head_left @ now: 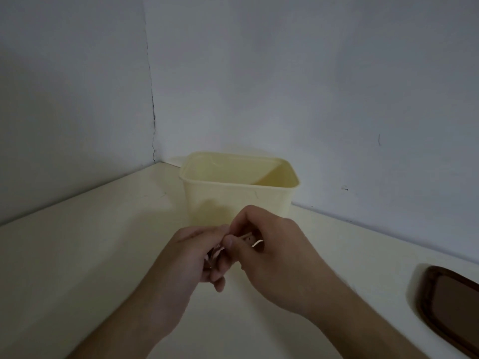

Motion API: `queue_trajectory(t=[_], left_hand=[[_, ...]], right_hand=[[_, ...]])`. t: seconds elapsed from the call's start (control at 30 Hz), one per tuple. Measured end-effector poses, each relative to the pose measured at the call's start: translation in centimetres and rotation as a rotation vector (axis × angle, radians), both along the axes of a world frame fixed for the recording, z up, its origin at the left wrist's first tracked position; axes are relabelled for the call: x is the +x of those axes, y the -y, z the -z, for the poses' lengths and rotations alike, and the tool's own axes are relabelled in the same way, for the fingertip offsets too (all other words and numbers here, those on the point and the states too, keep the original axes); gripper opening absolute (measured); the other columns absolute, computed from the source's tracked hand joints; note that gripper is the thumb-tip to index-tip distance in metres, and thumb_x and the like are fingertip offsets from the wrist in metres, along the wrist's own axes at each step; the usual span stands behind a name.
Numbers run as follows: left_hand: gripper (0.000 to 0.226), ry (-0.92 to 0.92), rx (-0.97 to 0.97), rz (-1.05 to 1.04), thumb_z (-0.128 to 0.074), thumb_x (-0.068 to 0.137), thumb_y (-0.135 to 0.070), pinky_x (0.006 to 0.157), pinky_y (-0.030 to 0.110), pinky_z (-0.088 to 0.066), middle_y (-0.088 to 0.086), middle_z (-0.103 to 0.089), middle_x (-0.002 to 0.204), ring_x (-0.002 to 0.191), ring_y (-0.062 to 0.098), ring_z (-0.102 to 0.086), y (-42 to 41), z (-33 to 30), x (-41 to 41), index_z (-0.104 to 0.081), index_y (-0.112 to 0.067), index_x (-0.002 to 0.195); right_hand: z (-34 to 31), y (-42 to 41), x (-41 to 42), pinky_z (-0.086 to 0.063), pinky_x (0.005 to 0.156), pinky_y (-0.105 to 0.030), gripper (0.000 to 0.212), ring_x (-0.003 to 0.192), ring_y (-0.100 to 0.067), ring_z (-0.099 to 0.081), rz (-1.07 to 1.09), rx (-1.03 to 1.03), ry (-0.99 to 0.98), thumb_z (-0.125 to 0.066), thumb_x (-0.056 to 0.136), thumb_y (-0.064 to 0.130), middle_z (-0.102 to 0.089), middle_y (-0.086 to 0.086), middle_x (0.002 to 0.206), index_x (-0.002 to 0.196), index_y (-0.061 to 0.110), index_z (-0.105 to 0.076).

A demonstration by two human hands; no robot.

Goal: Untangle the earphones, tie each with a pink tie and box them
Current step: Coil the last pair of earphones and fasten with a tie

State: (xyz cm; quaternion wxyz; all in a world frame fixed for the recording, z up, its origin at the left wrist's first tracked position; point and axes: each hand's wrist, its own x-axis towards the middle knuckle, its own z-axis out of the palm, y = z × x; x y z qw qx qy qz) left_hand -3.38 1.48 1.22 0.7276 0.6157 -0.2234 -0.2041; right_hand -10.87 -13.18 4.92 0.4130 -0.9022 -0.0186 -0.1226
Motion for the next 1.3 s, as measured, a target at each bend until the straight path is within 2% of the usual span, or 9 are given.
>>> queue_trajectory(t=[0.07,0.23,0.47,0.6,0.8,0.93,1.0,1.13,1.3], left_hand=[[0.045,-0.023,0.027,-0.051,-0.055,0.102,-0.023,0.050,0.034,-0.043,0.008,-0.040,0.052,0.049,0.020,-0.036,0.1,0.0,0.0,-0.061,-0.008,0.060],[0.046,0.027,0.125,-0.154,-0.053,0.103,-0.024,0.049,0.029,-0.049,0.009,-0.035,0.050,0.052,0.025,-0.042,0.2,-0.5,-0.4,-0.056,-0.005,0.061],[0.048,0.046,0.187,-0.206,-0.053,0.104,-0.029,0.053,0.035,-0.042,0.005,-0.041,0.051,0.049,0.022,-0.043,0.0,-0.1,-0.2,-0.053,-0.010,0.059],[0.049,0.082,0.219,-0.226,-0.050,0.105,-0.033,0.052,0.034,-0.042,0.009,-0.045,0.056,0.049,0.022,-0.047,-0.1,0.0,-0.3,-0.049,-0.002,0.067],[0.037,-0.024,0.020,-0.161,-0.057,0.104,-0.023,0.056,0.037,-0.048,0.012,-0.048,0.062,0.053,0.023,-0.048,0.1,0.3,0.3,-0.065,-0.008,0.071],[0.017,0.007,-0.089,-0.097,-0.062,0.100,-0.015,0.064,0.034,-0.055,0.016,-0.072,0.085,0.076,0.028,-0.069,-0.3,0.1,0.5,-0.074,-0.003,0.099],[0.015,0.036,-0.099,-0.072,-0.065,0.097,-0.013,0.071,0.035,-0.058,0.017,-0.076,0.090,0.081,0.026,-0.073,-0.5,0.1,0.5,-0.076,-0.005,0.104],[0.012,0.130,-0.053,-0.167,-0.071,0.094,-0.006,0.085,0.044,-0.061,0.014,-0.076,0.083,0.075,0.022,-0.070,-0.6,0.4,0.5,-0.079,-0.007,0.102],[0.011,0.248,-0.002,-0.288,-0.075,0.091,-0.006,0.073,0.027,-0.057,0.012,-0.077,0.080,0.071,0.017,-0.070,-0.7,0.5,0.6,-0.079,-0.016,0.093]], right_hand=[[0.4,-0.5,0.1,-0.051,0.069,-0.013,0.010,0.076,0.006,-0.071,0.023,0.004,0.004,-0.063,0.104,0.022,-0.077,0.020,0.073,0.094,0.020,-0.060],[0.9,-1.3,0.2,-0.059,0.066,-0.024,0.015,0.070,0.001,-0.072,0.081,0.028,-0.004,-0.066,0.100,0.029,-0.077,0.017,0.073,0.091,0.020,-0.058],[1.4,-2.1,0.3,-0.052,0.060,-0.015,0.017,0.066,0.003,-0.070,0.131,-0.005,0.023,-0.070,0.098,0.028,-0.076,0.015,0.073,0.086,0.021,-0.060],[1.3,-2.4,0.0,-0.044,0.055,-0.006,0.016,0.055,0.007,-0.065,0.094,0.051,0.003,-0.067,0.100,0.019,-0.069,0.020,0.060,0.087,0.016,-0.058],[1.5,-1.0,0.7,-0.061,0.066,-0.034,0.016,0.068,-0.012,-0.071,0.167,0.123,0.037,-0.071,0.097,0.033,-0.075,0.004,0.079,0.086,0.025,-0.063],[1.0,0.0,0.9,-0.053,0.055,-0.022,0.020,0.060,-0.014,-0.070,0.184,0.280,0.032,-0.072,0.099,0.028,-0.076,-0.004,0.075,0.087,0.014,-0.065],[0.8,0.2,0.9,-0.053,0.055,-0.024,0.020,0.059,-0.018,-0.070,0.181,0.327,0.033,-0.072,0.099,0.025,-0.077,-0.006,0.074,0.088,0.010,-0.065],[0.8,0.3,0.9,-0.061,0.064,-0.041,0.023,0.067,-0.031,-0.072,0.155,0.443,-0.013,-0.070,0.101,0.021,-0.078,-0.012,0.077,0.093,0.000,-0.066],[1.0,0.2,0.9,-0.063,0.073,-0.044,0.023,0.082,-0.032,-0.076,0.139,0.483,-0.061,-0.060,0.105,0.016,-0.077,-0.014,0.082,0.091,0.001,-0.070]])
